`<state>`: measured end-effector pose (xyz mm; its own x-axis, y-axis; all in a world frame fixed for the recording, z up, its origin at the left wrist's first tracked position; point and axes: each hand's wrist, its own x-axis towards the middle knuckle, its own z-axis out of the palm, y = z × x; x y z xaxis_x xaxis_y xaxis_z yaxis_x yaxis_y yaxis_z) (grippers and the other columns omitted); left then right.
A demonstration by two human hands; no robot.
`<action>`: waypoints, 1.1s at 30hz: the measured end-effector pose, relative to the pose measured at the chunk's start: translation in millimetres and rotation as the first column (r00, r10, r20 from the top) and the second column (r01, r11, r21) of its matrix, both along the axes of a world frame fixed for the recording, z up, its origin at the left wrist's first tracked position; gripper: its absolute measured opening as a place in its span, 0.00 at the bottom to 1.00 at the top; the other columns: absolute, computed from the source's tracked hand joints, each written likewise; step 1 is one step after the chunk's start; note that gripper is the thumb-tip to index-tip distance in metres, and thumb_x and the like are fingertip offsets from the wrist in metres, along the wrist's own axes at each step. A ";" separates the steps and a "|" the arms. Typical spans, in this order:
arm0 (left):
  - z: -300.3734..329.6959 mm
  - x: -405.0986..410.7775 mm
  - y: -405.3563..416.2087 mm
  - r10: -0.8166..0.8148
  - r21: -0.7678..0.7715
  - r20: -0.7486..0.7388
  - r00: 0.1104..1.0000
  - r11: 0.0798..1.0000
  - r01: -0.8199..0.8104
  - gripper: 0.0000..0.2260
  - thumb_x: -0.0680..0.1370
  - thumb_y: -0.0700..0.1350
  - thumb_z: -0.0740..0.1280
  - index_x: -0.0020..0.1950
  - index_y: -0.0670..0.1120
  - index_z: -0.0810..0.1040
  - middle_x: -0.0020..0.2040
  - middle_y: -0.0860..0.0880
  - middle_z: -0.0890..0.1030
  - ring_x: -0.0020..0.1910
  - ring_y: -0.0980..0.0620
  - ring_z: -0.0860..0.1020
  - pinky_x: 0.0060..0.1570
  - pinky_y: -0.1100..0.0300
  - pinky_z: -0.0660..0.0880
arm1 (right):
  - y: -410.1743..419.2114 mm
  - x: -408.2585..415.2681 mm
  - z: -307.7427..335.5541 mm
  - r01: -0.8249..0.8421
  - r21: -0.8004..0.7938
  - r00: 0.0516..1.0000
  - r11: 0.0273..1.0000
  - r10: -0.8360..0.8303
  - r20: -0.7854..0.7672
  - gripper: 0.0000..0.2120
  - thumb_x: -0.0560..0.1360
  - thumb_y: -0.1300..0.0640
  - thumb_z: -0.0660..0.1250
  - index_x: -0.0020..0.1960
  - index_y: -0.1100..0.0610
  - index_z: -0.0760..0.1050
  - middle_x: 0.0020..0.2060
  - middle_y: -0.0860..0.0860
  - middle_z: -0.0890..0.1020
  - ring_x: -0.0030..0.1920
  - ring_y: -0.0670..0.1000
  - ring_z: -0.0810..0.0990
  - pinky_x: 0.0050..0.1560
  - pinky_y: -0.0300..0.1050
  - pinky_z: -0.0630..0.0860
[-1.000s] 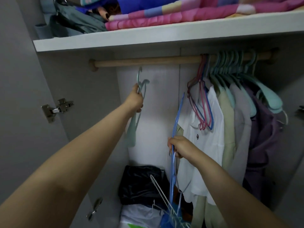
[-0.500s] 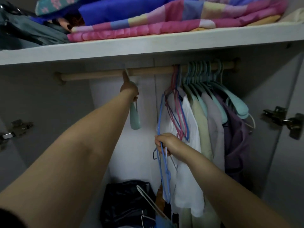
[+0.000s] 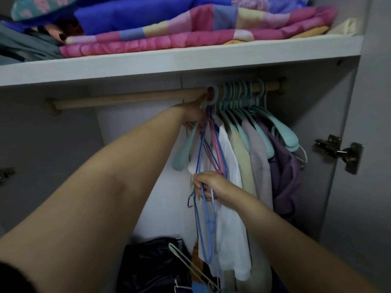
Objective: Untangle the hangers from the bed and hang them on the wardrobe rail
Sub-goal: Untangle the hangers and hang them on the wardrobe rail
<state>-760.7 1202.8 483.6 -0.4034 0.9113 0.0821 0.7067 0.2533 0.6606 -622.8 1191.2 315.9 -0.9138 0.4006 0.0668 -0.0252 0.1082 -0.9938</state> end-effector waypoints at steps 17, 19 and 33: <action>-12.0 -19.5 4.7 0.228 0.285 0.198 0.953 0.917 -0.278 0.11 0.80 0.37 0.60 0.60 0.42 0.62 0.53 0.38 0.77 0.28 0.52 0.68 0.16 0.69 0.61 | -9.8 11.7 2.6 -0.022 0.041 1.000 0.999 0.023 -0.010 0.19 0.78 0.64 0.53 0.29 0.57 0.63 0.18 0.49 0.67 0.19 0.46 0.63 0.28 0.42 0.55; -6.4 -25.1 9.1 0.224 0.332 0.180 0.958 0.903 -0.273 0.17 0.81 0.38 0.56 0.70 0.43 0.57 0.56 0.38 0.76 0.28 0.52 0.69 0.16 0.69 0.63 | -7.5 12.8 4.2 -0.030 0.039 0.999 0.999 0.030 -0.015 0.19 0.79 0.63 0.53 0.30 0.57 0.63 0.18 0.49 0.67 0.19 0.46 0.63 0.28 0.42 0.56; 4.2 -44.1 31.8 0.358 0.189 -0.498 0.790 0.934 -0.304 0.21 0.81 0.54 0.58 0.68 0.43 0.72 0.61 0.40 0.78 0.57 0.41 0.78 0.50 0.56 0.74 | 7.8 19.9 -0.1 -0.036 0.060 0.999 0.998 0.037 -0.014 0.18 0.80 0.61 0.53 0.31 0.58 0.65 0.19 0.48 0.69 0.20 0.44 0.65 0.24 0.38 0.59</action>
<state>-804.9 1234.6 487.7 -0.5521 0.7066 0.4426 0.8329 0.4910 0.2552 -602.9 1199.0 315.7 -0.9265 0.3619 0.1033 -0.0450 0.1660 -0.9851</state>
